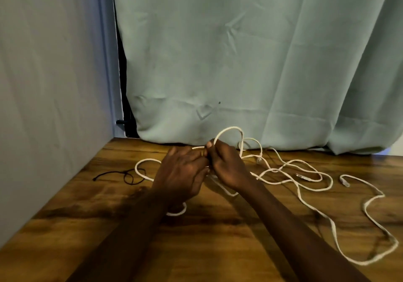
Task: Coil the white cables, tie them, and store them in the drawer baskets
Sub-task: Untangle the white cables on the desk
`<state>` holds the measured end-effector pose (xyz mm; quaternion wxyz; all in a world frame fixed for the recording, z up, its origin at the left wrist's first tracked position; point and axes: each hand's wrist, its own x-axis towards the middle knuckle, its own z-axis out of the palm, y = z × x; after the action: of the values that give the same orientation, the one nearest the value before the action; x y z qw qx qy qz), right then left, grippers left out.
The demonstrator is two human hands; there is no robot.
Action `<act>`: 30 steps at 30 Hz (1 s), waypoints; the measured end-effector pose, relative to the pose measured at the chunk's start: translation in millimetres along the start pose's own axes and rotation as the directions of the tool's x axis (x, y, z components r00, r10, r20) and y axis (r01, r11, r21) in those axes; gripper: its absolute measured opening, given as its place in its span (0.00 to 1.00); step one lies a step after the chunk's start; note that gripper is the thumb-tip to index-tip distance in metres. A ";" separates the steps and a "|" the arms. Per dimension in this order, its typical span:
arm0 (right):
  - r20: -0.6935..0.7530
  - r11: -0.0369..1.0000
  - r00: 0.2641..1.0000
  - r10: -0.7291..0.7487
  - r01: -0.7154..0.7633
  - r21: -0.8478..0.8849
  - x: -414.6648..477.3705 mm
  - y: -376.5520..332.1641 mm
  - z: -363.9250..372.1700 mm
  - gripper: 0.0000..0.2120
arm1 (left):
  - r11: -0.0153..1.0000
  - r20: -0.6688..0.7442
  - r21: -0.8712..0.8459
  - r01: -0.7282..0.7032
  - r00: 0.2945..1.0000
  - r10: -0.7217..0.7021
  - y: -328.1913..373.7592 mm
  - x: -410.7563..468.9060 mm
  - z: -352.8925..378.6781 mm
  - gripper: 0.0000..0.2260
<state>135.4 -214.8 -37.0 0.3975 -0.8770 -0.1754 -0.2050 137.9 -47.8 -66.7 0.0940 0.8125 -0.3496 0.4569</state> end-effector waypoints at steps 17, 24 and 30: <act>0.767 0.241 0.625 -0.145 -0.730 0.639 -21.1 -8.2 -2.9 0.23 | 0.659 0.059 -0.639 0.397 0.880 -0.472 -22.0 -3.0 -13.1 0.11; 0.754 0.040 0.600 -0.266 -0.775 0.631 -19.0 -2.2 -17.6 0.23 | 0.176 0.352 -0.846 0.503 0.775 -0.525 8.7 1.7 -9.4 0.11; 0.642 0.110 0.765 0.056 -0.644 0.757 -24.8 -0.9 -18.7 0.21 | -0.093 0.509 -0.815 0.572 0.630 -0.587 14.7 5.8 -11.0 0.11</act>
<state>109.7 -232.2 -37.6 0.8331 -0.4653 -0.1280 0.2705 122.8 -56.3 -58.2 0.7504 0.6383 -0.1600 0.0623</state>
